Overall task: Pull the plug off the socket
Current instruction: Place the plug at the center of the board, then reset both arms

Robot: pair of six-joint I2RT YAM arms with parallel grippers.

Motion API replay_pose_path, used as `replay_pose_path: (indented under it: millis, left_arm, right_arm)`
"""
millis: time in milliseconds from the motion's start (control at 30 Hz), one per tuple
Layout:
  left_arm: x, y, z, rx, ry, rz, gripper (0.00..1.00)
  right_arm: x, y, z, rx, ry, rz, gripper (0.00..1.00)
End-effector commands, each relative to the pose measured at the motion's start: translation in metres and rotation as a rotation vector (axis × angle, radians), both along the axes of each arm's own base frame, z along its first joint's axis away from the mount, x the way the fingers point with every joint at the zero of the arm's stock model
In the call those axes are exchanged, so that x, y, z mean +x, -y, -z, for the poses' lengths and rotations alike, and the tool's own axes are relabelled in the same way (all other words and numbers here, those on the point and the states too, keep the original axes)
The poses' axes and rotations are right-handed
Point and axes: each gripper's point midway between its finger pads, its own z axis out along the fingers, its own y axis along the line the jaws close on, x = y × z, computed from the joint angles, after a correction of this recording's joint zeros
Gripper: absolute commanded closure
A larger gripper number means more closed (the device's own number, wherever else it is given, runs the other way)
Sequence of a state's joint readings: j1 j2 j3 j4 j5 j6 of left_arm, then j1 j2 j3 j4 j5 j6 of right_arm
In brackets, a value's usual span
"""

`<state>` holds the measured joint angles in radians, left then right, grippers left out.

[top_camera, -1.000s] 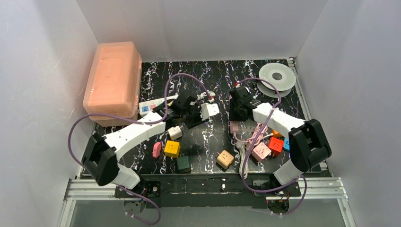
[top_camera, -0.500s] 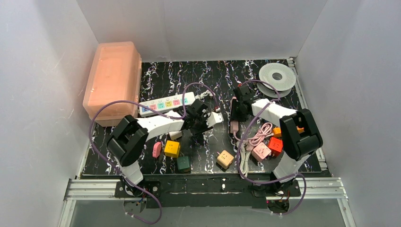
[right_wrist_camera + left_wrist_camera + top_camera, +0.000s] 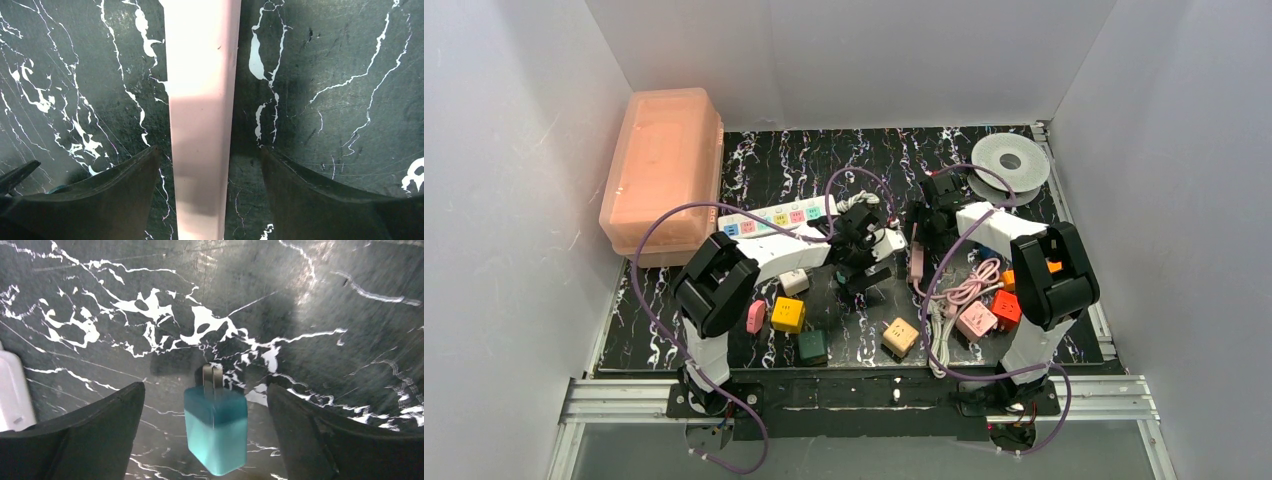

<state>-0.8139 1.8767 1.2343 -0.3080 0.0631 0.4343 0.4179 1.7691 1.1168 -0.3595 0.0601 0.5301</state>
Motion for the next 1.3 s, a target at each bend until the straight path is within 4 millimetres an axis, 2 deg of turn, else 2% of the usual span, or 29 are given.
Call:
replay_pose_path:
  millis: [0, 67, 167, 367, 500, 600, 633, 700, 767, 900, 1067, 1133, 1267]
  left_arm:
    - [-0.015, 0.005, -0.013, -0.01, -0.091, 0.004, 0.02]
    - [-0.016, 0.007, -0.023, -0.019, -0.107, 0.0, 0.02]
    - [-0.017, 0.008, -0.05, -0.054, -0.134, -0.03, 0.02]
    - [-0.011, -0.003, -0.136, -0.167, -0.275, -0.192, 0.02]
    - [-0.002, -0.035, -0.185, -0.221, -0.309, -0.306, 0.02]
    - [0.003, -0.066, -0.212, -0.301, -0.287, -0.388, 0.02]
    - [0.007, -0.082, -0.224, -0.37, -0.286, -0.442, 0.02]
    - [0.008, -0.111, -0.224, -0.481, -0.366, -0.579, 0.02]
    - [0.001, -0.138, -0.218, -0.508, -0.389, -0.647, 0.02]
    - [0.004, -0.184, -0.215, -0.464, -0.184, -0.751, 0.02]
    - [0.004, -0.214, -0.224, -0.562, -0.06, -0.863, 0.02]
    - [0.007, -0.227, -0.218, -0.551, -0.031, -0.935, 0.02]
    - [0.013, -0.248, -0.203, -0.545, 0.036, -0.997, 0.02]
  right_arm:
    - [0.02, -0.005, -0.031, 0.037, 0.089, 0.018, 0.17]
    - [0.022, -0.005, -0.041, 0.04, 0.104, 0.023, 0.16]
    - [0.024, -0.005, -0.056, 0.046, 0.131, 0.029, 0.15]
    - [0.024, -0.001, -0.11, 0.066, 0.23, 0.02, 0.13]
    - [0.014, 0.007, -0.146, 0.082, 0.305, -0.003, 0.13]
    - [0.005, 0.019, -0.168, 0.085, 0.355, 0.006, 0.12]
    - [0.001, 0.024, -0.173, 0.088, 0.365, 0.015, 0.12]
    - [-0.004, 0.035, -0.182, 0.093, 0.384, 0.038, 0.12]
    - [-0.01, 0.052, -0.183, 0.074, 0.383, 0.087, 0.11]
    - [-0.023, 0.092, -0.173, 0.029, 0.359, 0.185, 0.11]
    - [-0.033, 0.15, -0.161, -0.078, 0.344, 0.355, 0.1]
    - [-0.036, 0.171, -0.154, -0.125, 0.358, 0.443, 0.1]
    - [-0.03, 0.184, -0.143, -0.165, 0.458, 0.447, 0.1]
